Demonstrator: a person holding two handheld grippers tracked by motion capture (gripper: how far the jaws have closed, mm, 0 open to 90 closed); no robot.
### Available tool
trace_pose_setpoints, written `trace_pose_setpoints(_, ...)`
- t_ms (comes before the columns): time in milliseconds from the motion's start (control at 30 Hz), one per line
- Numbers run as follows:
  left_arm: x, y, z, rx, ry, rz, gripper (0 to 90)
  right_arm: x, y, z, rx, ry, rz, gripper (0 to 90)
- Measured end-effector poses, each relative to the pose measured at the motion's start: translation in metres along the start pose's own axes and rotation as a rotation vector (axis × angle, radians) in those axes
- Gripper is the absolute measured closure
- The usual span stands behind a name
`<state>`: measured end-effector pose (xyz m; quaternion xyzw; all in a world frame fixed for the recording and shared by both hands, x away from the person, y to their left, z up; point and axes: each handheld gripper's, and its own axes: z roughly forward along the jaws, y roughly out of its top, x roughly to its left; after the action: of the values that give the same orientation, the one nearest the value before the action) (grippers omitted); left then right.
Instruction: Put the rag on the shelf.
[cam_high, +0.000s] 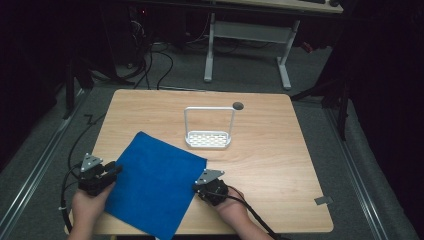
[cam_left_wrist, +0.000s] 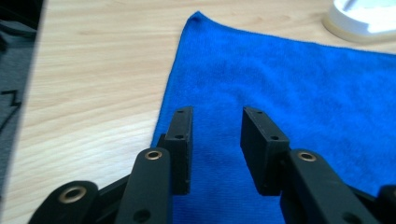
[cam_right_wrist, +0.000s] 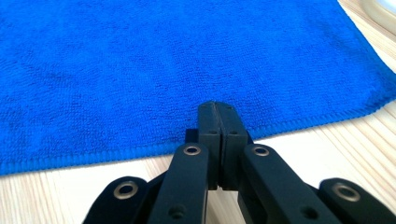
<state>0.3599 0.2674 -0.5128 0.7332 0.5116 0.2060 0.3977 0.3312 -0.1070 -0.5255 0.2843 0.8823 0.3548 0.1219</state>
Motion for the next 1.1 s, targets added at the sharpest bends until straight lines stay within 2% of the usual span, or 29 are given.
trace_pose_setpoints(33, 0.0, 0.0, 0.0, 0.0, 0.0, 0.0, 64.9, 0.0, 0.0, 0.0, 0.0, 0.0, 0.0, 90.0)
trace_pose_setpoints(100, -0.01, 0.001, 0.006, 0.03, -0.038, 0.021, 65.8, -0.006, -0.012, -0.012, 0.005, -0.014, 0.002, 90.0)
trace_pose_setpoints(200, -0.026, 0.004, 0.012, 0.049, -0.077, 0.062, 67.1, -0.015, -0.028, -0.028, 0.001, -0.029, 0.018, 90.0)
trace_pose_setpoints(233, -0.026, 0.004, 0.012, 0.049, -0.077, 0.062, 67.1, -0.018, -0.034, -0.033, -0.002, -0.035, 0.027, 90.0)
trace_pose_setpoints(300, -0.044, 0.005, 0.019, 0.071, -0.125, 0.102, 67.6, -0.025, -0.045, -0.043, -0.006, -0.043, 0.048, 90.0)
trace_pose_setpoints(333, -0.048, 0.005, 0.021, 0.084, -0.128, 0.119, 67.8, -0.029, -0.05, -0.048, -0.006, -0.051, 0.057, 90.0)
trace_pose_setpoints(367, -0.048, 0.005, 0.021, 0.084, -0.128, 0.119, 68.1, -0.029, -0.05, -0.048, -0.006, -0.051, 0.057, 90.0)
trace_pose_setpoints(400, -0.056, 0.004, 0.025, 0.105, -0.132, 0.144, 68.2, -0.034, -0.057, -0.056, -0.001, -0.063, 0.075, 90.0)
trace_pose_setpoints(433, -0.059, 0.004, 0.027, 0.113, -0.132, 0.152, 68.2, -0.036, -0.06, -0.058, -0.002, -0.067, 0.081, 90.0)
trace_pose_setpoints(600, -0.065, 0.001, 0.031, 0.133, -0.144, 0.168, 69.4, -0.042, -0.069, -0.067, -0.009, -0.082, 0.096, 90.0)
trace_pose_setpoints(700, -0.068, -0.001, 0.034, 0.155, -0.149, 0.178, 70.5, -0.042, -0.071, -0.069, -0.031, -0.092, 0.124, 89.5)
trace_pose_setpoints(767, -0.069, -0.001, 0.034, 0.153, -0.145, 0.187, 70.6, -0.04, -0.07, -0.07, -0.041, -0.091, 0.129, 89.0)
trace_pose_setpoints(833, -0.069, -0.001, 0.034, 0.153, -0.145, 0.189, 71.0, -0.033, -0.064, -0.07, -0.066, -0.077, 0.116, 89.0)
trace_pose_setpoints(967, -0.071, -0.002, 0.034, 0.152, -0.138, 0.206, 71.0, -0.021, -0.061, -0.063, -0.029, -0.067, 0.067, 89.2)
trace_pose_setpoints(1100, -0.072, -0.002, 0.032, 0.158, -0.14, 0.214, 71.0, -0.022, -0.062, -0.06, -0.006, -0.069, 0.066, 89.4)
